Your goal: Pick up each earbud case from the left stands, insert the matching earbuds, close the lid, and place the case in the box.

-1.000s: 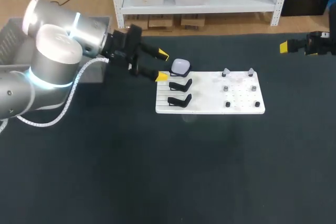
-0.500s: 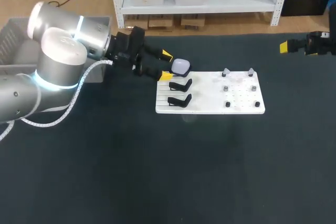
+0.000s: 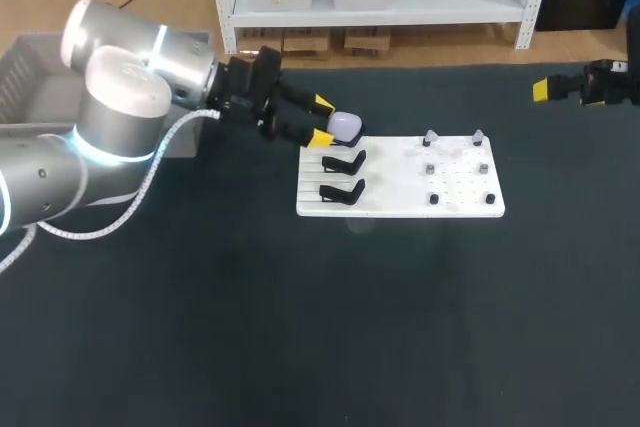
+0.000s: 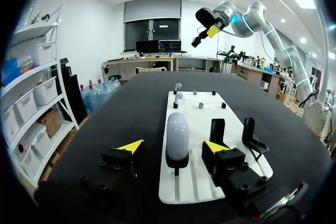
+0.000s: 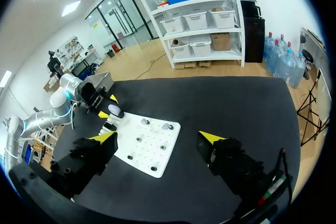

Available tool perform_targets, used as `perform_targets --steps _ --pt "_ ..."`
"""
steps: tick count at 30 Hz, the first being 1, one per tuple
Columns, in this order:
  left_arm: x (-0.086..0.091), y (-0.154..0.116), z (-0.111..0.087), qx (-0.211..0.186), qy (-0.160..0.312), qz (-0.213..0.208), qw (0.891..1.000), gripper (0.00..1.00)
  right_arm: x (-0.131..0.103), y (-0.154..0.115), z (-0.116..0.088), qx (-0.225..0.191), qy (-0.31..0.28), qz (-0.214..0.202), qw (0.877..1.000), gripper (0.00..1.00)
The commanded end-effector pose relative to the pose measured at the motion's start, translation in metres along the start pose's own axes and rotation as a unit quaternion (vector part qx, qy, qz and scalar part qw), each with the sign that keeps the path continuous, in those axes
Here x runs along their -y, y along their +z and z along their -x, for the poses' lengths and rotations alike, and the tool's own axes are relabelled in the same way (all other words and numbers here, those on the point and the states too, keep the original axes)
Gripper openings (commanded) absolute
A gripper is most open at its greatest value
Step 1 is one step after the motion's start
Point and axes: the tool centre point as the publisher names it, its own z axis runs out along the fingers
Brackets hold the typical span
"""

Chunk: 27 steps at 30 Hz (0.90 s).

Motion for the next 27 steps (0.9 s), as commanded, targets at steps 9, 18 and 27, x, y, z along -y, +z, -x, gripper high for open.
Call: perform_targets --steps 9,18,27 --pt "-0.005 0.006 0.002 0.008 -0.001 -0.008 1.0 0.71 0.0 -0.001 0.0 0.0 0.0 -0.001 1.0 1.0" --pt "-0.005 0.01 0.002 0.011 0.001 -0.013 1.0 0.67 0.0 -0.001 0.0 0.0 0.0 -0.001 1.0 1.0" --pt "-0.003 0.013 0.001 0.015 0.006 -0.023 1.0 0.6 0.0 -0.001 0.0 0.0 0.0 -0.001 1.0 1.0"
